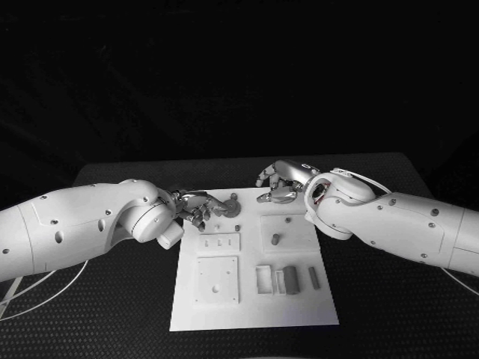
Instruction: Assemble the parts on the task board
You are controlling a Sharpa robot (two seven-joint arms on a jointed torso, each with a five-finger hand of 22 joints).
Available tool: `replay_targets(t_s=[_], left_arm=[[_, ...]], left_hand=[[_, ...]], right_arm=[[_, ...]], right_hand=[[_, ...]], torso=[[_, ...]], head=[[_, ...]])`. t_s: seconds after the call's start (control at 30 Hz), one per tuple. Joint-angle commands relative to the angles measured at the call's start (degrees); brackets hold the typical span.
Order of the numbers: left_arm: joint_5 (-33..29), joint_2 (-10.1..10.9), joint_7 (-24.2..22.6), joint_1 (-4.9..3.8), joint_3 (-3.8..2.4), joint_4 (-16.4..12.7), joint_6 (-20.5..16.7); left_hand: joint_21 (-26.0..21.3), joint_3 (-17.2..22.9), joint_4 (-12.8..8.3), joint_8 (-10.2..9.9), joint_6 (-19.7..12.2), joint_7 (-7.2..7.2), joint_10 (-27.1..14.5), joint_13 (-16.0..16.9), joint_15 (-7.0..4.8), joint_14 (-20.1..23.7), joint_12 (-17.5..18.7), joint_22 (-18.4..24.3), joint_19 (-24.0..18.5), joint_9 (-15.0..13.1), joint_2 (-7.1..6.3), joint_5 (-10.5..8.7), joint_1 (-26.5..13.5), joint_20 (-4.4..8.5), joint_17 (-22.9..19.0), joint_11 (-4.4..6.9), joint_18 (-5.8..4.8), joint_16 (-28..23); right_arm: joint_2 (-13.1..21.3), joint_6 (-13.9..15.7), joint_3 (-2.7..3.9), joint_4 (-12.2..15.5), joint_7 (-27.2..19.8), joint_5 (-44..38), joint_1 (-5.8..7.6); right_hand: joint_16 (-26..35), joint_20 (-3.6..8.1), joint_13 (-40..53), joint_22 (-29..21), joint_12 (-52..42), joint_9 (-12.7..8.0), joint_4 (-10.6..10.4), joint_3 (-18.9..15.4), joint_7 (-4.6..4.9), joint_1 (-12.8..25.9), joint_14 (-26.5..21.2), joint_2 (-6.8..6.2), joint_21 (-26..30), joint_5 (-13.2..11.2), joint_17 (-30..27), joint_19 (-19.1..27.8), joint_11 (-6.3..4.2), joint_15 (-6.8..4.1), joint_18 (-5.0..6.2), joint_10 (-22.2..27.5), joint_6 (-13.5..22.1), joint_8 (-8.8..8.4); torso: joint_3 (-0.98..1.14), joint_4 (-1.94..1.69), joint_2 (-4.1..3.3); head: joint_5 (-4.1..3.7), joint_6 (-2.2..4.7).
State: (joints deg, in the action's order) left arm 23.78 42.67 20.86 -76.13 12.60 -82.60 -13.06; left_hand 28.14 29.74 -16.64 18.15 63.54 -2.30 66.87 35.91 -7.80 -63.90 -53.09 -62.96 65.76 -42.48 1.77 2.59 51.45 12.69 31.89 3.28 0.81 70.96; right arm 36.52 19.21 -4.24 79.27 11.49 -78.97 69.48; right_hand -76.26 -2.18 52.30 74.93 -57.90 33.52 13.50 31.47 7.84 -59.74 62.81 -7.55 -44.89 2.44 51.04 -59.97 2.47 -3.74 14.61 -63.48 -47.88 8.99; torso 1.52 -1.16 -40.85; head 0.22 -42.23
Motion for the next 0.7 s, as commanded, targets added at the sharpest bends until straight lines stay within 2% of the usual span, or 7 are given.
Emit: replay_targets(t_s=[0.03,0.13,0.17,0.27,0.37,0.5,0.7], left_arm=[[5.5,-0.3,5.1,-0.08,-0.05,0.7,3.9],[9.1,-0.9,7.7,-0.08,-0.05,1.7,6.3],[10.4,-1.2,8.5,-0.09,-0.05,2.2,7.1],[13.1,-1.9,9.1,-0.08,-0.05,3.4,10.8],[14.4,-2.8,9.7,-0.08,-0.06,4.7,11.5],[16.2,-3.7,10.3,-0.08,-0.06,5.7,11.6],[19.2,-4.8,11.1,-0.05,-0.02,6.5,12.6]], left_hand=[[0.2,-0.2,-0.1,0.4,0.8,-0.37,0.6,0.1,-0.53,-0.3,-0.2,-0.1,0.8,-1.0,1.85,0.19,2.4,0.44,-0.1,0.17,-0.79,0.3],[0.3,-0.3,-0.1,0.5,0.9,-0.29,0.8,0.1,-0.64,-0.4,-0.3,-0.2,0.9,-1.1,1.87,0.19,2.6,0.54,-0.2,0.24,-0.77,0.5],[0.4,-0.3,-0.1,0.5,1.0,-0.26,0.8,0.2,-0.70,-0.5,-0.3,-0.3,1.0,-1.2,1.87,0.19,2.7,0.58,-0.3,0.28,-0.77,0.6],[0.5,-0.4,-0.1,0.5,1.1,-0.22,0.9,0.2,-0.78,-0.6,-0.3,-0.3,1.1,-1.3,1.88,0.19,2.8,0.64,-0.4,0.32,-0.78,0.7],[0.5,-0.4,-0.1,0.5,1.1,-0.18,1.0,0.2,-0.86,-0.6,-0.3,-0.4,1.1,-1.3,1.70,0.19,3.0,0.71,-0.5,0.37,-0.77,0.8],[0.6,-0.4,-0.1,0.6,1.2,-0.11,1.2,0.2,-0.96,-0.8,-0.3,-0.5,1.3,-1.4,1.74,0.19,3.2,0.78,-0.6,0.43,-0.77,1.0],[0.7,-0.4,-0.1,0.6,1.3,-0.07,1.3,0.3,-1.04,-0.9,-0.3,-0.6,1.4,-1.6,1.66,0.19,3.2,0.83,-0.7,0.48,-0.79,1.1]], right_arm=[[0.6,2.1,0.53,0.0,-0.2,5.1,-0.01],[1.1,3.0,1.63,-0.1,-0.6,7.2,0.00],[1.3,3.3,2.21,-0.1,-0.7,8.2,0.01],[1.6,3.2,3.15,-0.3,-1.1,9.4,0.34],[1.7,3.1,3.19,-0.9,-1.6,10.6,1.40],[1.2,3.3,3.30,-2.0,-2.6,12.9,1.69],[0.4,3.2,3.53,-3.6,-3.0,15.0,2.22]], right_hand=[[0.2,-0.27,-0.1,0.0,0.3,0.0,-0.3,0.1,1.64,0.0,0.1,-0.58,0.3,0.4,-0.1,0.2,0.41,0.42,0.39,0.1,1.9,-0.06],[0.1,-0.26,-0.1,0.1,0.3,0.0,-0.4,0.2,1.63,-0.1,0.1,-0.54,0.3,0.4,-0.1,0.2,0.40,0.41,0.39,0.1,1.9,-0.05],[0.1,-0.25,-0.1,0.1,0.2,0.0,-0.4,0.2,1.62,-0.2,0.1,-0.50,0.3,0.4,-0.1,0.2,0.39,0.40,0.39,0.1,1.8,-0.03],[0.1,-0.22,-0.1,0.1,0.2,0.0,-0.4,0.3,1.60,-0.4,0.2,-0.39,0.2,0.4,-0.1,0.1,0.37,0.38,0.39,0.0,1.8,0.00],[0.0,-0.17,-0.2,0.2,0.1,0.0,0.0,0.4,1.59,-0.9,0.2,-0.34,0.2,0.4,-0.2,0.1,0.35,0.36,0.39,0.0,1.8,0.04],[0.0,-0.18,-0.2,0.2,0.1,0.0,0.1,0.4,1.58,-1.0,0.1,-0.27,0.2,0.4,-0.2,0.2,0.35,0.36,0.39,0.1,1.8,0.05],[0.0,-0.21,-0.2,0.2,0.0,0.0,0.2,0.4,1.58,-1.0,0.1,0.05,0.2,0.4,-0.2,0.2,0.35,0.36,0.39,0.1,1.7,0.10]], torso=[[0.15,0.21,0.03],[0.22,0.32,0.00],[0.12,0.22,0.00],[0.09,0.18,0.02],[0.05,0.04,-0.04],[0.12,0.08,-0.05],[0.09,0.00,-0.12]], head=[[0.30,-0.07],[0.31,-0.08],[0.22,-0.10],[0.14,-0.18],[0.06,-0.28],[0.01,-0.42],[-0.09,-0.82]])
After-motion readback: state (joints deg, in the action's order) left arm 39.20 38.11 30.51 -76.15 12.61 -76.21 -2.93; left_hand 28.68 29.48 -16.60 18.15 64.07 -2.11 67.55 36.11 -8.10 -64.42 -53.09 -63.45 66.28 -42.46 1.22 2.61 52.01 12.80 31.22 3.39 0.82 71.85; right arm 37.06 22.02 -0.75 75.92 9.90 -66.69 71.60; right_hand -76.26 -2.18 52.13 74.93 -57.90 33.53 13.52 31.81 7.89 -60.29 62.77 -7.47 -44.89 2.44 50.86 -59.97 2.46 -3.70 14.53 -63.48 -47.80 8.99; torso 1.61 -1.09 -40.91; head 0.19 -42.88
